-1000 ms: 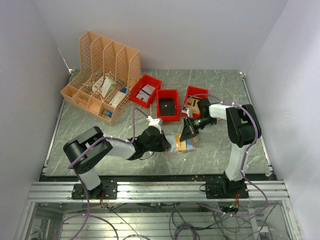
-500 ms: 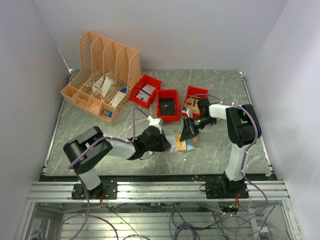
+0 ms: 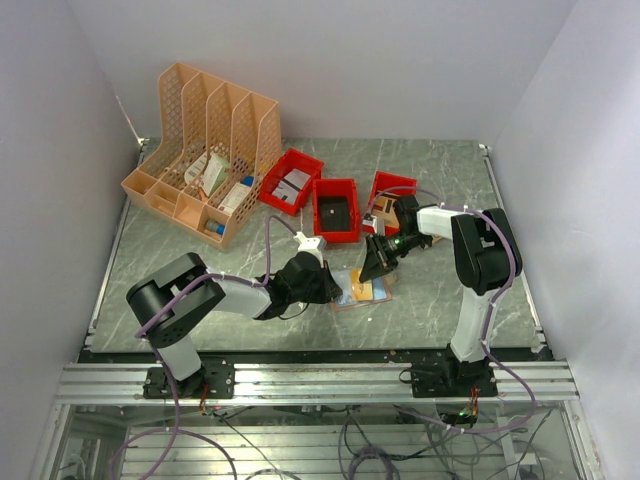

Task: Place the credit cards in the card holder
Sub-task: Insert the credit card into the card holder.

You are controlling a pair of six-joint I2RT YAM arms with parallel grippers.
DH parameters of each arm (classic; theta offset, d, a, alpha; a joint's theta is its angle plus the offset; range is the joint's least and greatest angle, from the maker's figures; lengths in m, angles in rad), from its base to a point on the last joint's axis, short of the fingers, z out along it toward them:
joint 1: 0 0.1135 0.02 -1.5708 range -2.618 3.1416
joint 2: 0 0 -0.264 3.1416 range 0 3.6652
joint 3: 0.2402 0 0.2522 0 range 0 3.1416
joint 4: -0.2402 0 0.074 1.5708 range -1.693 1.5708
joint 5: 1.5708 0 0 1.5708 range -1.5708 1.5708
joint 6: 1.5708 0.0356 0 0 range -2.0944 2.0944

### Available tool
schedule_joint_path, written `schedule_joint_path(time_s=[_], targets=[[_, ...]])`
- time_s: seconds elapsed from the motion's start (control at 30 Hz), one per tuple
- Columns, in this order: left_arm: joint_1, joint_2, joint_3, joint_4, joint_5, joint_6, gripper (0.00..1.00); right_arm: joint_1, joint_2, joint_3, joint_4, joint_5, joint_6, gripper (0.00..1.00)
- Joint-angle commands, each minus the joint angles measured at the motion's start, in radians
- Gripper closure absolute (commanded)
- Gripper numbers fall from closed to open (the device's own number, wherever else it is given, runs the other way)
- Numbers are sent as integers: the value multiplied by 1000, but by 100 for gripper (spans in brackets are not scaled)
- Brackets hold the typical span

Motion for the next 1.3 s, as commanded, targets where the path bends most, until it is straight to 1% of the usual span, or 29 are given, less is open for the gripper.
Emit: schedule_joint_path(time_s=[0.0,0.4,0.57,0.97,1.17,1.27], targets=[[-4,-12,19,-49,-18,30,83,15,13,21,16,78,-30,87],[-5,-14,24,-58,-21,35,83,33,17,33,-5,127,-37,87],[-4,-14,24,-60,-21,37,83,40,17,36,-4,164,-6,87],[-4,-14,28,-65,-23,39,83,50,17,41,-1,190,30,88],[-4,-12,30,-64,-20,38,83,60,17,54,-5,236,67,85],[-4,-15,31,-68,-21,39,83,62,50,64,-11,250,80,85]])
